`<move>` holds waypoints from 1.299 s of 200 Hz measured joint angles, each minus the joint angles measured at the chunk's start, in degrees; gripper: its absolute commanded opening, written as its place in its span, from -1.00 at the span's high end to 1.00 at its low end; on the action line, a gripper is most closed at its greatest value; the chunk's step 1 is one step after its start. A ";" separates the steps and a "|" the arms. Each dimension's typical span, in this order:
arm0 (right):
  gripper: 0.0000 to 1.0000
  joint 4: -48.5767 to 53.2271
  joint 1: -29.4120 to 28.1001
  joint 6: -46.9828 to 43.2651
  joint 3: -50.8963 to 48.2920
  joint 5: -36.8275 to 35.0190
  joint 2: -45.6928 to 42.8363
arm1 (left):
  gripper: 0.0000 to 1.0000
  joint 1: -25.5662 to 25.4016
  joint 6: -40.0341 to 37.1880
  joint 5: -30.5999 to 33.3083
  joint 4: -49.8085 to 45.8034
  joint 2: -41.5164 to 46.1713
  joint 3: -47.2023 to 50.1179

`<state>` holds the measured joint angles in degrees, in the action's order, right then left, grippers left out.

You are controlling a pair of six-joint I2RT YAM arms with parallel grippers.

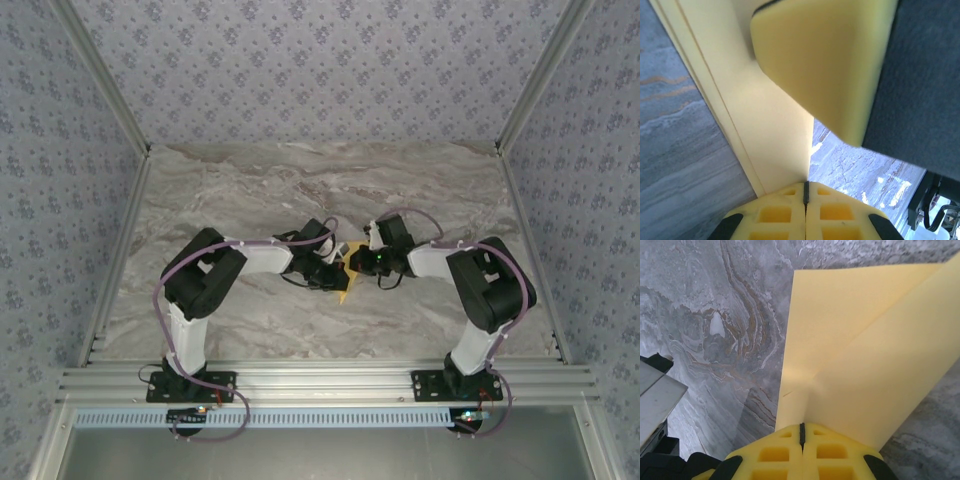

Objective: Fold a paper plane with a square sheet of paper (fold left side to right side)
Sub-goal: Fold the wing for the fifth time at the center of the table.

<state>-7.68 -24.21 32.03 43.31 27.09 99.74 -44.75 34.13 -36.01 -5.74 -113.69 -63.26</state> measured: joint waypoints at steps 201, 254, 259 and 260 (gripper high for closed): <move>1.00 0.61 13.42 -5.25 8.85 6.29 8.07 | 0.93 0.00 0.42 0.07 1.46 -0.33 -0.02; 1.00 1.77 17.22 -6.67 11.39 2.86 8.41 | 0.92 0.00 0.42 -0.04 1.53 -0.33 -0.02; 1.00 2.29 17.35 -6.80 11.39 2.54 8.02 | 0.92 0.00 0.42 -0.13 1.51 -0.33 -0.02; 1.00 2.38 17.35 -6.84 11.39 2.43 7.91 | 0.92 0.00 0.42 -0.15 1.53 -0.33 -0.02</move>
<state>-5.30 -6.85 25.19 54.70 29.52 107.66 -44.75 34.54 -36.16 -4.21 -114.02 -63.29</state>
